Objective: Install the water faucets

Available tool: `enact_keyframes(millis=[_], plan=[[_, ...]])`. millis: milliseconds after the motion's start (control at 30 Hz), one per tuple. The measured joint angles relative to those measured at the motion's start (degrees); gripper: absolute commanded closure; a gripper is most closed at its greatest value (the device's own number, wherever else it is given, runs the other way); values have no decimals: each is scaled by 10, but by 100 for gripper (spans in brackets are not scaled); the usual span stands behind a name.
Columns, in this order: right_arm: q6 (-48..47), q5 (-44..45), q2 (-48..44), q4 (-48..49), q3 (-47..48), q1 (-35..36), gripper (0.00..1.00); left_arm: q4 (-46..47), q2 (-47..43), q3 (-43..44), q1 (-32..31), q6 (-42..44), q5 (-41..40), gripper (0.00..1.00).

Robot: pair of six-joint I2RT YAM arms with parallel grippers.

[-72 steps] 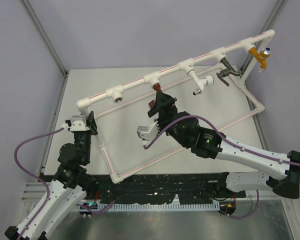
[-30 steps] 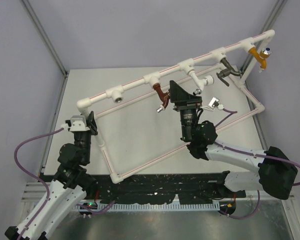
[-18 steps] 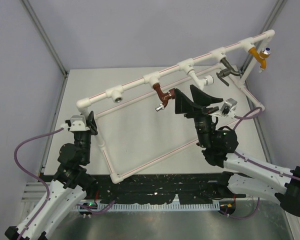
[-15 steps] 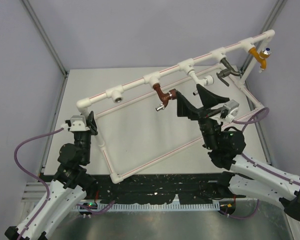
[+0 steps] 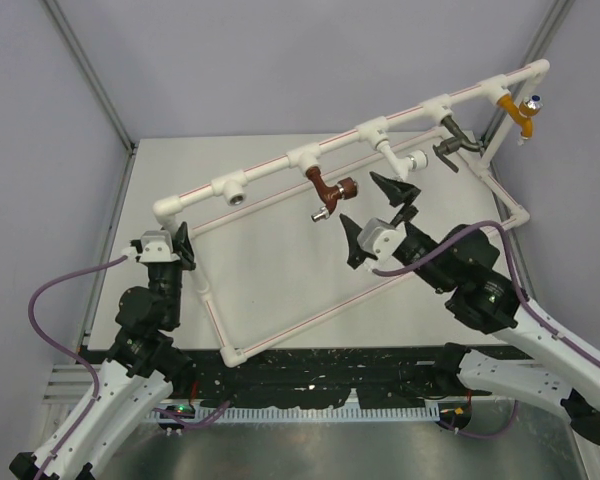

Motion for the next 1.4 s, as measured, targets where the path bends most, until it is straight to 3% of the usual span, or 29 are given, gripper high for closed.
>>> enact_keyframes(millis=[233, 500, 700, 900, 1033, 1233, 1400], plan=[[-71, -36, 71, -100, 21, 1, 5, 0, 0, 0, 0, 0, 0, 100], [-110, -33, 103, -78, 21, 1, 0, 0, 0, 0, 0, 0, 0, 100], [-43, -30, 126, 9, 1, 1, 32, 0, 0, 0, 0, 0, 0, 100], [153, -8, 129, 157, -53, 0, 62, 0, -1, 0, 0, 0, 0, 100], [337, 27, 135, 292, -101, -2, 81, -1, -2, 0, 0, 0, 0, 100], [654, 111, 189, 505, -160, 2, 87, -1, -2, 0, 0, -1, -1, 100], [852, 201, 247, 617, -169, 22, 87, -1, -2, 0, 2, -2, -5, 100]])
